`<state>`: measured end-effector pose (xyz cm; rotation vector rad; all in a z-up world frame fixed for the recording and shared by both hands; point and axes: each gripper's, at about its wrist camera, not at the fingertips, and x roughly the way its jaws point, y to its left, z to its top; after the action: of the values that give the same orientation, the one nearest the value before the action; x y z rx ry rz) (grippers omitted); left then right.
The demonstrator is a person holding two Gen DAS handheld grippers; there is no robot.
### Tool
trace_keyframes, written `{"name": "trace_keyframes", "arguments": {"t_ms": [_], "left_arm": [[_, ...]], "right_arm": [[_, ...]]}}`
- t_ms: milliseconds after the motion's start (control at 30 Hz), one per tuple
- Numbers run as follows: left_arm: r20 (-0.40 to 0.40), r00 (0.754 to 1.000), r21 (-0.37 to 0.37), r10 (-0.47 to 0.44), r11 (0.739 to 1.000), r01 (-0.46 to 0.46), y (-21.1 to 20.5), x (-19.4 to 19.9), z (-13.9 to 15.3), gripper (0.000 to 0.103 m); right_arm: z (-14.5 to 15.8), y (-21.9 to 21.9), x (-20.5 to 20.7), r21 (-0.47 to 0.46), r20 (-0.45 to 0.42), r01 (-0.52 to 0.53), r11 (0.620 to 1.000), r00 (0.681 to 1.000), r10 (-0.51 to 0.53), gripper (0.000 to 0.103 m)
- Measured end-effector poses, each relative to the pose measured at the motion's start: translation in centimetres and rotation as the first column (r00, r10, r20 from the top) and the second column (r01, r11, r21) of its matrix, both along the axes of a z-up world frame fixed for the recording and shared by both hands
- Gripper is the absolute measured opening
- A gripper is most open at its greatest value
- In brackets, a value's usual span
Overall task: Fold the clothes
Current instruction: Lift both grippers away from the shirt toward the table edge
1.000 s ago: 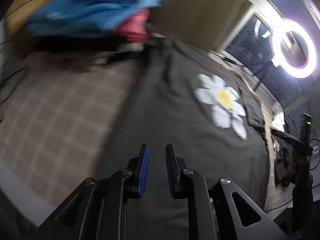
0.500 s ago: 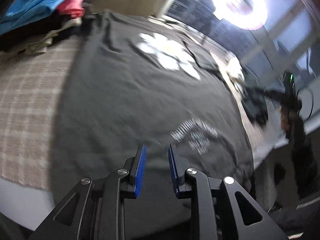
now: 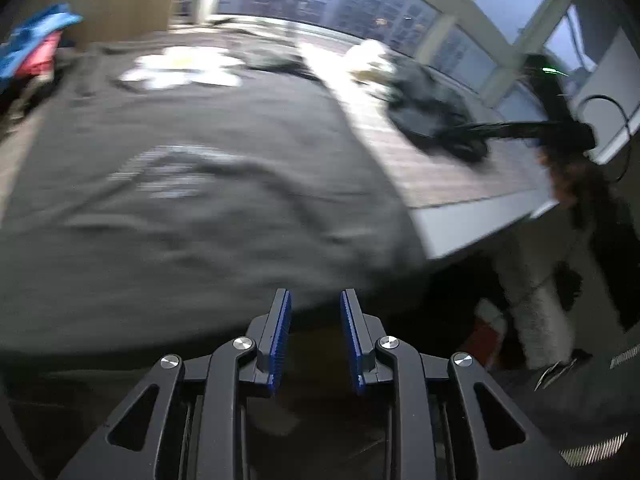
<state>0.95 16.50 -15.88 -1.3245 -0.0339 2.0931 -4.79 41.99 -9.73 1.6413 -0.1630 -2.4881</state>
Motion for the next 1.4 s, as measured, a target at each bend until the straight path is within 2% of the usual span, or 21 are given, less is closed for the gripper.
{"name": "trace_keyframes", "arguments": {"t_ms": [67,167,267,433,567,667,833,933,967,1033,1067,1133,1167,1200,1267,1400], "left_arm": [[-0.017,0.997,0.015,-0.071,0.997,0.071,4.1,1.4,-0.5,0.024],[-0.1,0.982,-0.061,-0.158,0.986,0.153,9.4,3.5,-1.5,0.024],[-0.177,0.959,-0.141,-0.222,0.97,0.199,12.7,5.2,-2.8,0.026],[-0.325,0.902,-0.318,-0.285,0.931,0.18,14.9,6.5,-4.7,0.029],[-0.402,0.838,-0.425,-0.369,0.886,0.186,16.1,7.8,-5.8,0.034],[-0.433,0.802,-0.486,-0.413,0.855,0.178,16.6,8.6,-6.2,0.036],[-0.498,0.75,-0.52,-0.435,0.842,0.143,17.4,8.8,-5.4,0.036],[-0.473,0.725,-0.577,-0.5,0.798,0.174,18.3,8.4,-6.4,0.036],[-0.469,0.725,-0.571,-0.504,0.799,0.187,18.3,8.2,-6.3,0.036],[-0.461,0.726,-0.553,-0.51,0.805,0.215,18.2,7.7,-5.9,0.027],[-0.457,0.726,-0.544,-0.513,0.807,0.228,18.2,7.5,-5.7,0.02],[-0.45,0.727,-0.525,-0.519,0.812,0.255,18.2,7.1,-5.2,0.016],[-0.446,0.727,-0.516,-0.522,0.814,0.268,18.2,6.9,-5.0,0.011],[-0.429,0.742,-0.487,-0.516,0.823,0.291,17.9,6.5,-4.6,0.004],[-0.404,0.785,-0.416,-0.47,0.859,0.3,16.9,5.6,-3.5,0.004],[-0.35,0.88,-0.236,-0.321,0.939,0.249,13.4,3.5,-1.2,0.004]], "right_arm": [[-1.9,-0.7,0.7,-0.052,0.03,-0.026,0.998,0.999,0.027,0.027],[-1.8,-0.3,2.7,-0.061,0.006,-0.014,0.998,1.0,0.014,0.028],[-1.3,1.6,4.5,-0.104,-0.013,0.052,0.993,0.999,-0.053,0.028],[-1.2,2.8,6.2,-0.153,-0.028,0.123,0.981,0.991,-0.128,0.029],[-1.1,2.6,6.6,-0.162,-0.041,0.124,0.979,0.99,-0.132,0.029],[-0.8,2.2,6.5,-0.165,-0.052,0.117,0.979,0.991,-0.127,0.029],[0.2,1.1,5.4,-0.148,-0.065,0.085,0.985,0.993,-0.096,0.029],[0.8,0.8,4.1,-0.156,-0.077,0.077,0.985,0.993,-0.09,0.029],[1.0,0.8,3.7,-0.16,-0.08,0.075,0.984,0.993,-0.088,0.03],[1.4,0.7,2.7,-0.159,-0.086,0.067,0.985,0.993,-0.082,0.034],[1.5,0.6,2.1,-0.156,-0.091,0.058,0.986,0.993,-0.072,0.037],[1.5,0.9,0.4,-0.163,-0.092,0.053,0.985,0.993,-0.069,0.039],[1.5,1.1,-0.8,-0.167,-0.091,0.054,0.984,0.993,-0.07,0.039],[1.4,1.3,-2.0,-0.169,-0.09,0.057,0.984,0.993,-0.073,0.039],[1.3,2.0,-5.5,-0.155,-0.109,0.066,0.986,0.991,-0.083,0.039],[0.2,3.6,-13.9,-0.165,-0.122,0.097,0.982,0.985,-0.117,0.039]]}}
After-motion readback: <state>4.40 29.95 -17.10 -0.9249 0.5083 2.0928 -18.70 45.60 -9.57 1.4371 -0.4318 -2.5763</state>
